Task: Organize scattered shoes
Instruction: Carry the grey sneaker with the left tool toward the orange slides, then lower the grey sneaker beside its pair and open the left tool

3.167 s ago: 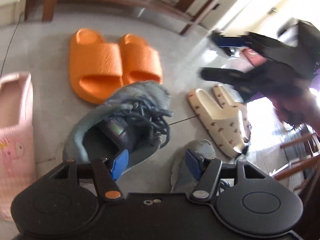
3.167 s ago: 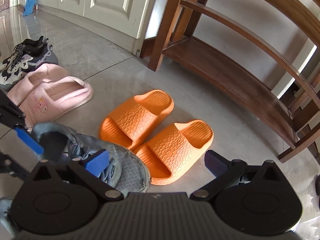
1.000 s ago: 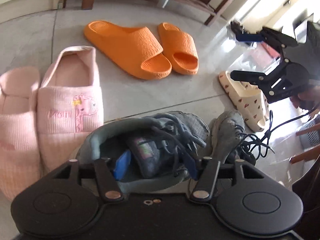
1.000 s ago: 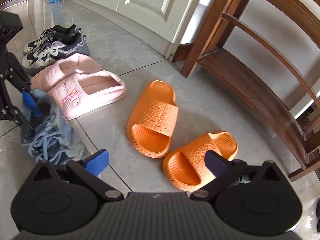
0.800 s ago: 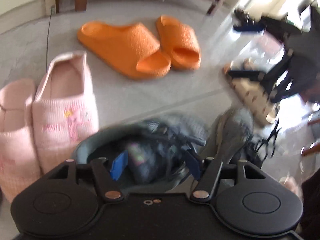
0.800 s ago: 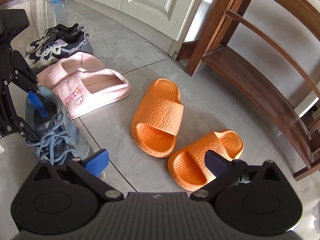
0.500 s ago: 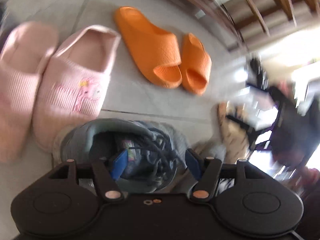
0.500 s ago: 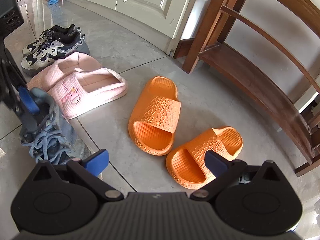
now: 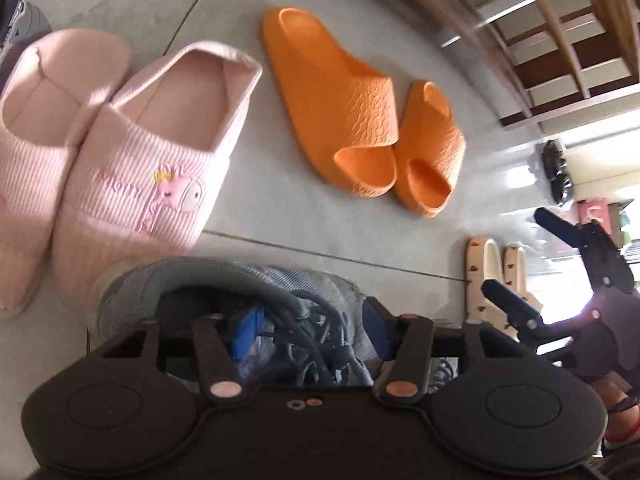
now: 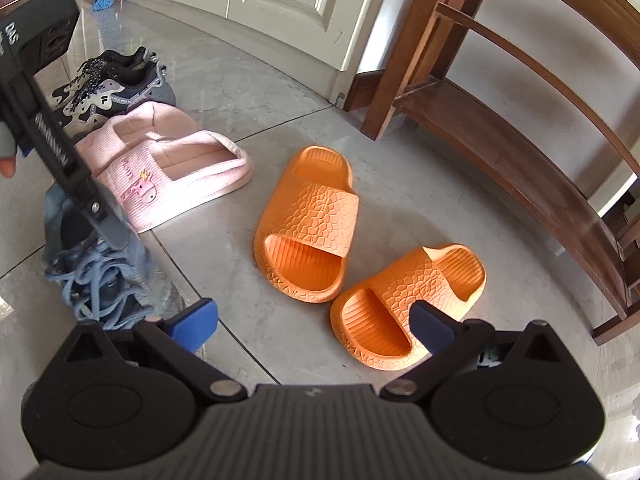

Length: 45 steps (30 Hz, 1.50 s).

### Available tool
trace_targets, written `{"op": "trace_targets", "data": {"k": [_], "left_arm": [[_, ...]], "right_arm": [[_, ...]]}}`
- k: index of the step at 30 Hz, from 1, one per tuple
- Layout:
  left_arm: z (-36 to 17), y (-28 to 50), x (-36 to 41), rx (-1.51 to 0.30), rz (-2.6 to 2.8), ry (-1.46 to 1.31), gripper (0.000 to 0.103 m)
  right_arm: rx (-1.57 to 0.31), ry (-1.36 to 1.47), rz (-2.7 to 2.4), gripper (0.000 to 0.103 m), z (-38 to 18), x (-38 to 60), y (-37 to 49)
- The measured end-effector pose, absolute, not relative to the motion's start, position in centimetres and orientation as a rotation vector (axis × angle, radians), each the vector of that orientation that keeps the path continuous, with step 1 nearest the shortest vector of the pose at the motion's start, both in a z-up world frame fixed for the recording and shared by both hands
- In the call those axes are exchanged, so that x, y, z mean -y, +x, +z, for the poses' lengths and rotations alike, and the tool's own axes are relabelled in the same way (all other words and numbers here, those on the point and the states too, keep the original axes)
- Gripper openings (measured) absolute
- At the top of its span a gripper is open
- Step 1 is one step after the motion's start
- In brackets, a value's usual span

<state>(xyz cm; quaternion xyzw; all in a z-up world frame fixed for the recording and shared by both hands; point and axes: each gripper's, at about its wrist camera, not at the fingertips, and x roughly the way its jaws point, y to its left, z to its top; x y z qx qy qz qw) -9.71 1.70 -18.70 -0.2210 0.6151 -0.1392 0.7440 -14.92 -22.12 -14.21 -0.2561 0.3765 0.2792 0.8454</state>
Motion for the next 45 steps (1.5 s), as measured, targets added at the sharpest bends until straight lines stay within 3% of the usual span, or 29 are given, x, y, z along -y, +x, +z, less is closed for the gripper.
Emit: {"op": "trace_targets", "data": {"k": [4, 12, 23, 33, 36, 39, 40, 41, 44, 45], "left_arm": [[-19.1, -9.7, -0.2, -1.308, -0.316, -0.380, 0.022], [-16.8, -12.5, 6.5, -1.148, -0.682, 0.067, 0.013], [-18.0, -8.1, 16.7, -1.198, -1.055, 0.252, 0.008], [-18.5, -8.8, 26.2, -1.190, -1.406, 0.405, 0.013], [-19.0, -8.9, 27.9, -1.168, -1.375, 0.465, 0.009], [-19.4, -8.4, 28.4, -1.177, -1.360, 0.406, 0.011], [-19.4, -8.3, 28.3, -1.184, -1.358, 0.386, 0.016], [-19.4, -8.5, 28.1, -1.195, -1.367, 0.385, 0.030], [-17.7, -10.0, 26.7, -1.135, -1.386, 0.477, 0.048], [-17.3, -10.4, 26.2, -1.118, -1.383, 0.504, 0.049]], "right_arm": [[-0.807, -0.554, 0.613, 0.103, -14.8, 21.9, -15.3], [-0.807, -0.499, 0.588, 0.103, -14.5, 23.9, -15.5], [-0.861, -0.403, 0.475, 0.103, -15.3, 28.2, -15.9], [-0.873, -0.308, 0.248, 0.103, -14.4, 35.9, -17.1], [-0.878, -0.269, 0.205, 0.103, -14.4, 37.6, -17.5], [-0.880, -0.244, 0.165, 0.103, -14.5, 38.6, -17.6], [-0.884, -0.225, 0.160, 0.103, -14.5, 39.0, -17.5], [-0.881, -0.220, 0.156, 0.103, -14.4, 39.1, -17.4], [-0.867, -0.206, 0.149, 0.103, -14.3, 39.1, -17.2], [-0.860, -0.203, 0.149, 0.103, -14.2, 39.0, -17.1]]}}
